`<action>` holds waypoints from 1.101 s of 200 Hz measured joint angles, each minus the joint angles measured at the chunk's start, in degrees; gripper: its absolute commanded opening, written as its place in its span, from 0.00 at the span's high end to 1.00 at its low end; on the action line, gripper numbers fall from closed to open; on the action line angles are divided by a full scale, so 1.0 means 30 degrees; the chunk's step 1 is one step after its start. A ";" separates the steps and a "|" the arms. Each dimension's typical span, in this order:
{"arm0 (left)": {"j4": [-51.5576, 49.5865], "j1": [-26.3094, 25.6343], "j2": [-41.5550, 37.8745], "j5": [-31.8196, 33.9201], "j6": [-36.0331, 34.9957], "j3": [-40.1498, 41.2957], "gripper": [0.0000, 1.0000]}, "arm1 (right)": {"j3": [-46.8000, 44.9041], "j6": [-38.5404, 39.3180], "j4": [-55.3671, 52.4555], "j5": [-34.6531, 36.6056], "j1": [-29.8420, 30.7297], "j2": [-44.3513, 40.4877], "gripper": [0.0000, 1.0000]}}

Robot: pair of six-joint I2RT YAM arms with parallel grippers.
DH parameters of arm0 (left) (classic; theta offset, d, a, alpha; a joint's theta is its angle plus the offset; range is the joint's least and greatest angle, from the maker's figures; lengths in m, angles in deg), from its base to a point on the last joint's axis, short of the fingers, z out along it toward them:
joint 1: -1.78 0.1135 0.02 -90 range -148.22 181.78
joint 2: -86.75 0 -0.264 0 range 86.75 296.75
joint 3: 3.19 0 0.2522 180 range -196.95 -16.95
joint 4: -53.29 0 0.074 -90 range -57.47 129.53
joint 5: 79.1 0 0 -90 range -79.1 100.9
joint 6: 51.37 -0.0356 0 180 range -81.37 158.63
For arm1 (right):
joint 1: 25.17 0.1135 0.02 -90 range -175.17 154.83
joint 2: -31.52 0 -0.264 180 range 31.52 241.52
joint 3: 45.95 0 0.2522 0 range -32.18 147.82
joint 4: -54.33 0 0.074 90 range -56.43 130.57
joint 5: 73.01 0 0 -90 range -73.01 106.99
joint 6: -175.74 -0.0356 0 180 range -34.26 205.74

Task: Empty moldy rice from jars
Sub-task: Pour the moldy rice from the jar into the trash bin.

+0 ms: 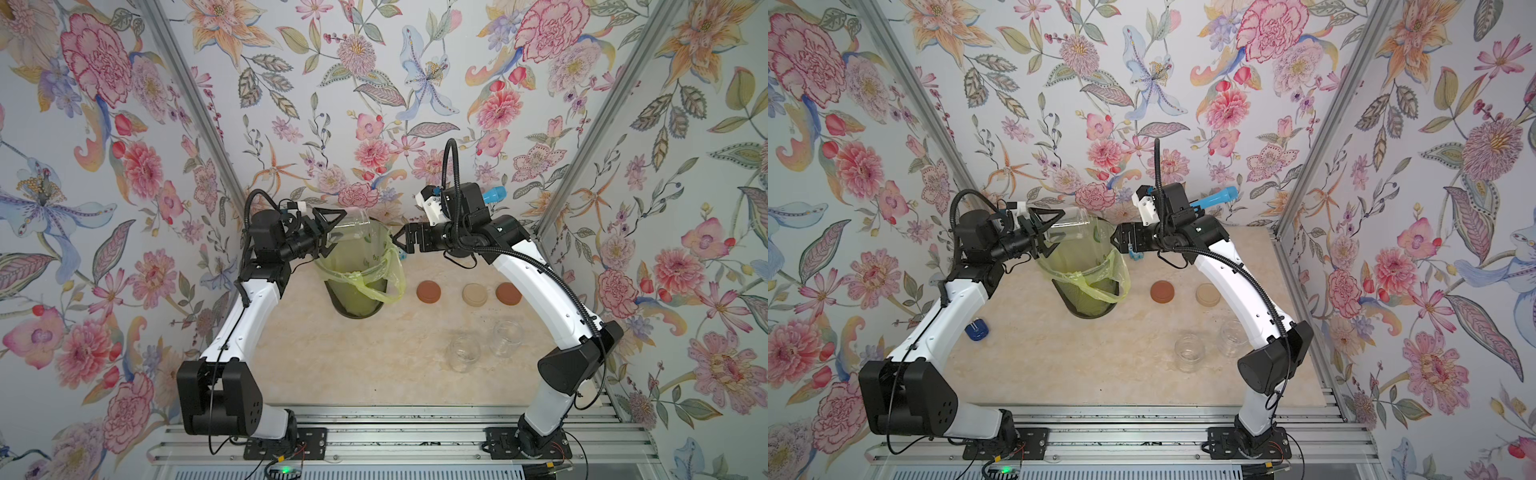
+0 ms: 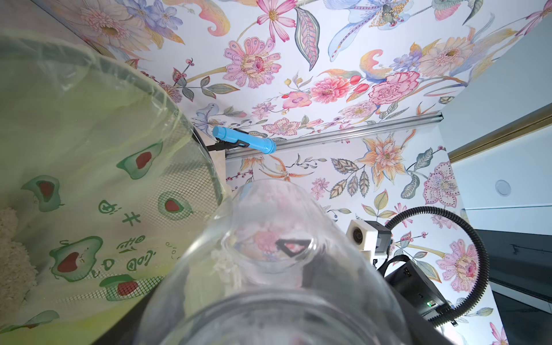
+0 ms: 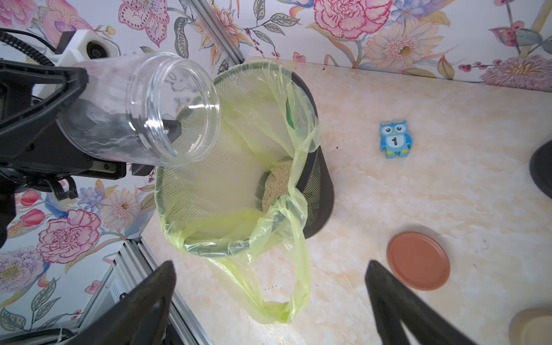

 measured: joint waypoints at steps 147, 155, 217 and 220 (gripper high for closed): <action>-2.3416 -0.1392 0.7125 0.7883 -1.6793 -1.7573 1.00 | 0.0226 -0.0146 0.0015 -0.0284 0.0124 0.0036 0.00; -2.4545 -0.1989 0.7825 0.9245 -1.7471 -1.8826 1.00 | 0.0226 -0.0146 0.0015 -0.0284 0.0124 0.0036 0.00; -2.6410 -0.7919 0.7978 1.9708 -2.0036 -2.0473 1.00 | -0.0641 -0.0459 0.0175 -0.0415 -0.0510 0.0036 0.00; -2.6294 -0.8145 0.7832 2.0203 -2.0116 -2.0298 1.00 | -0.0714 -0.0481 0.0175 -0.0408 -0.0539 0.0036 0.00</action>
